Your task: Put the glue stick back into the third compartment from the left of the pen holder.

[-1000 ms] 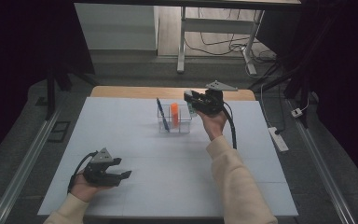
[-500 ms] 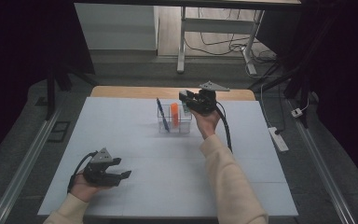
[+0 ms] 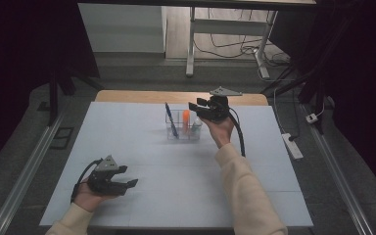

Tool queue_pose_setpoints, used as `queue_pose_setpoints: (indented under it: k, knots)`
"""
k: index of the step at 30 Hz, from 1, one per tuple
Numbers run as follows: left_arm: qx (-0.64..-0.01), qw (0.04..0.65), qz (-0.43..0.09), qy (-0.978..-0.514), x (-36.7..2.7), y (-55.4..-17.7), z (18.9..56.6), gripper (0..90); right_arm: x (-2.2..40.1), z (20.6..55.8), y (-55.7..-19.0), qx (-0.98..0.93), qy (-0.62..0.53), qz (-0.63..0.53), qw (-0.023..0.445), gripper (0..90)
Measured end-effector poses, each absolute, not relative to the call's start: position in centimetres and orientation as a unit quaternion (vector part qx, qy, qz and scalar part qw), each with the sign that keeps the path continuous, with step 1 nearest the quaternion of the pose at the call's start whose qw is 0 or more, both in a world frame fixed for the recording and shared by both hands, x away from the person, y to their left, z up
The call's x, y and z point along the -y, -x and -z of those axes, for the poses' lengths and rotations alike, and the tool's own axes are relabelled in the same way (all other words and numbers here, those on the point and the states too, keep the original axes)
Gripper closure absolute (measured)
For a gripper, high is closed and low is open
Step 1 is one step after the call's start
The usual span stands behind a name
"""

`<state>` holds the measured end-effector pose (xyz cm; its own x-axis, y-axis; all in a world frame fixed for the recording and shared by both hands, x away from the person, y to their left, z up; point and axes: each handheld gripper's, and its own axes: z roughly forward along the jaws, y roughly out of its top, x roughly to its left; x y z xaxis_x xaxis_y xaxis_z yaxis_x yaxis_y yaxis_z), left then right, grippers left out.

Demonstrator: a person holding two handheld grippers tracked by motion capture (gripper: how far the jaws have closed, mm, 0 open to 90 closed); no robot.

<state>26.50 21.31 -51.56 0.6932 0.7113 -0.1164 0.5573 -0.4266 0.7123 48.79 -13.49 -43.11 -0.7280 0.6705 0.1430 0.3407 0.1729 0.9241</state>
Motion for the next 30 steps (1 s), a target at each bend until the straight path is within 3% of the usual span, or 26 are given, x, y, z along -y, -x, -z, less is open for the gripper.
queue_pose_setpoints:
  k: [30]
  knots:
    - [-0.381, 0.378, -0.102, -0.838, -21.2, -26.6, 51.6, 31.0, 18.4, 45.0, -45.0, -0.79, -0.323, -0.504, 0.131, 48.2]
